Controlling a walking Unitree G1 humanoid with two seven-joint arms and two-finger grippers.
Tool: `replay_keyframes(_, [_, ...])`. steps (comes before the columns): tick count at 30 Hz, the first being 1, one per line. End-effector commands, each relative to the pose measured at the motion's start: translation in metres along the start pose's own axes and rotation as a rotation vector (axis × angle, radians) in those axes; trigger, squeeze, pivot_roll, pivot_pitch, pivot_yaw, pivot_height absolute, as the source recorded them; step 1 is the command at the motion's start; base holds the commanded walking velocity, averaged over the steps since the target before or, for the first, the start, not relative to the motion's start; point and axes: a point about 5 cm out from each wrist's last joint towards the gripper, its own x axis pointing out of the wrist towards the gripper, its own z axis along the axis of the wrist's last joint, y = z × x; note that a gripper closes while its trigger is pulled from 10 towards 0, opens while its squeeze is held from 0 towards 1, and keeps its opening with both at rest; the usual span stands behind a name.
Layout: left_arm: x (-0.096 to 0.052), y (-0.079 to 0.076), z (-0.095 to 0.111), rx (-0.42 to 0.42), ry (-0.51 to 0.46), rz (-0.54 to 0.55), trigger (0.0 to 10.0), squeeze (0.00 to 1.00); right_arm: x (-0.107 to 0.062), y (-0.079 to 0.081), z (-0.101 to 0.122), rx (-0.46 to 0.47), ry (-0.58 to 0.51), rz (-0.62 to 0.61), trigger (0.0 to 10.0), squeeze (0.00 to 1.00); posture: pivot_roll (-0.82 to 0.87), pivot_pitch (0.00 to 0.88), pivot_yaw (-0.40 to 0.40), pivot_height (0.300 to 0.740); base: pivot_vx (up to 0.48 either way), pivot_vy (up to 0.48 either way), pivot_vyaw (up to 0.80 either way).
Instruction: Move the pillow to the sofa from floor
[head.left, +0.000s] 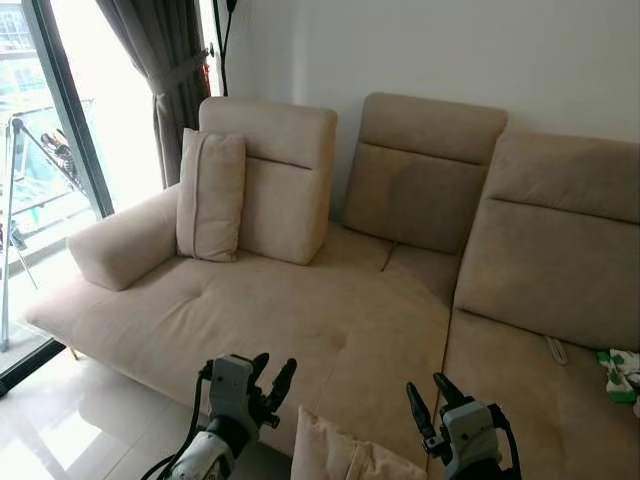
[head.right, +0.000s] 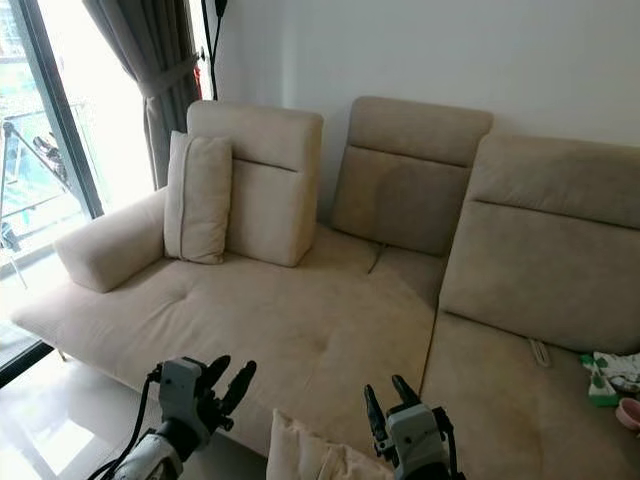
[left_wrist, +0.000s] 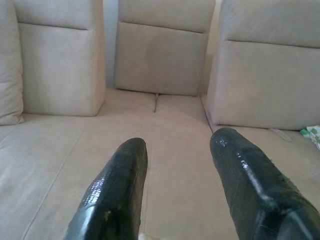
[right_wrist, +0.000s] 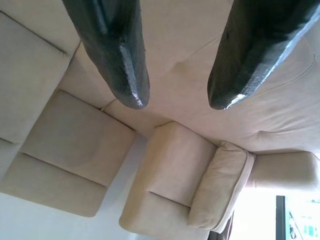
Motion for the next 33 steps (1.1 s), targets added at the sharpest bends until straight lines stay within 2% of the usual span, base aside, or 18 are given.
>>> replay_keyframes(1, [-0.0010, 0.0015, -0.0024, 0.006, 0.008, 0.004, 10.0, 0.00, 0.0007, 0.0012, -0.0001, -0.001, 0.009, 0.000, 10.0, 0.00, 0.01, 0.000, -0.011, 0.670, 0.000, 0.000, 0.00])
replay_keyframes(33, [0.0032, -0.0007, -0.0046, 0.022, -0.003, -0.007, 10.0, 0.00, -0.0010, 0.0008, -0.0070, 0.039, 0.044, -0.023, 10.0, 0.00, 0.00, 0.000, -0.007, 0.555, 0.000, 0.000, 0.00])
